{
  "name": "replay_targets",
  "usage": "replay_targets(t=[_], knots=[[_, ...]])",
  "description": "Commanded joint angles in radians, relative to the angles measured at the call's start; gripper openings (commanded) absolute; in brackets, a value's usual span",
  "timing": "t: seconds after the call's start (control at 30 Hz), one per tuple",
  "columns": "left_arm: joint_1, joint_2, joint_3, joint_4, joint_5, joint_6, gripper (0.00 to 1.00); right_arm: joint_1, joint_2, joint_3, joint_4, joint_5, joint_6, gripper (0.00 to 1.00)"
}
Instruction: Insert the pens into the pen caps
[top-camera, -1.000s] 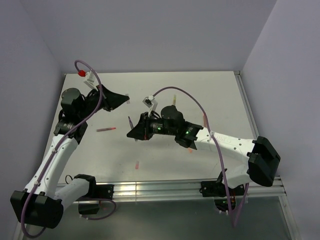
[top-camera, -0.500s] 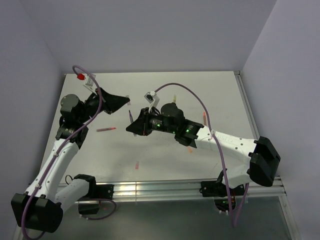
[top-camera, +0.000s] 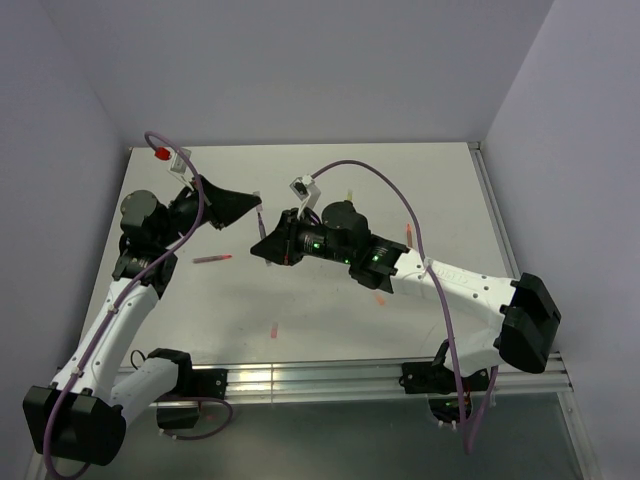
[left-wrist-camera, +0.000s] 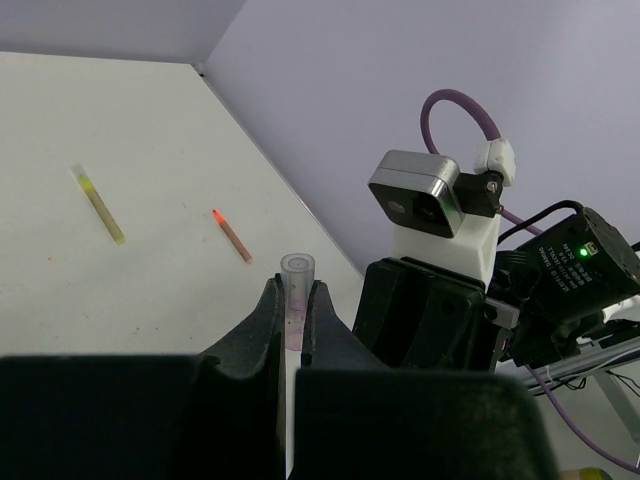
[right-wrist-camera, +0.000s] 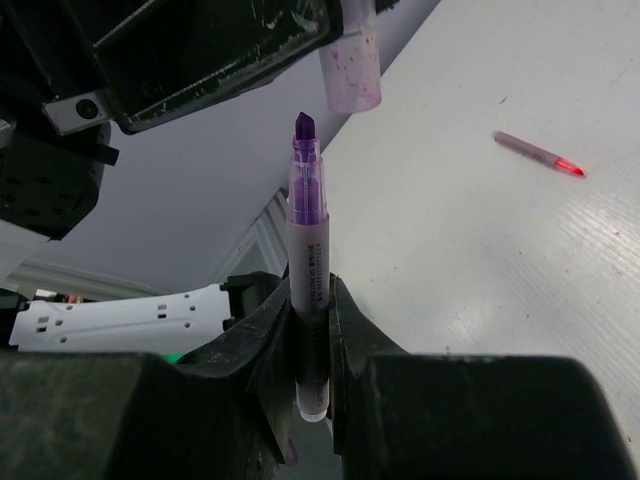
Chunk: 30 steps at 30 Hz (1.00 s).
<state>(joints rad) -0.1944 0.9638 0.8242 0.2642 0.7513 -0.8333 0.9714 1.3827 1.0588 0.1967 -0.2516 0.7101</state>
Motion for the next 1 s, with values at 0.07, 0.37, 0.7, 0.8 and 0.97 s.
replay_targets(t=[0.07,0.37,0.7,0.8,0.97], knots=[[0.000,-0.028,0.000,0.055,0.028,-0.006,0.00,-0.010,0.003,0.046,0.018,0.012,0.000,0.00],[0.000,-0.022,0.015,0.035,0.019,-0.009,0.00,-0.011,0.009,0.033,0.023,0.003,0.008,0.00],[0.000,-0.028,0.024,0.024,0.020,-0.009,0.00,-0.011,0.015,0.032,0.018,0.008,0.008,0.00],[0.000,-0.027,0.024,0.026,0.026,-0.013,0.00,-0.013,0.009,0.029,0.018,0.014,0.008,0.00],[0.000,-0.033,0.021,0.020,0.020,-0.010,0.00,-0.016,0.006,0.024,0.015,0.015,0.008,0.00]])
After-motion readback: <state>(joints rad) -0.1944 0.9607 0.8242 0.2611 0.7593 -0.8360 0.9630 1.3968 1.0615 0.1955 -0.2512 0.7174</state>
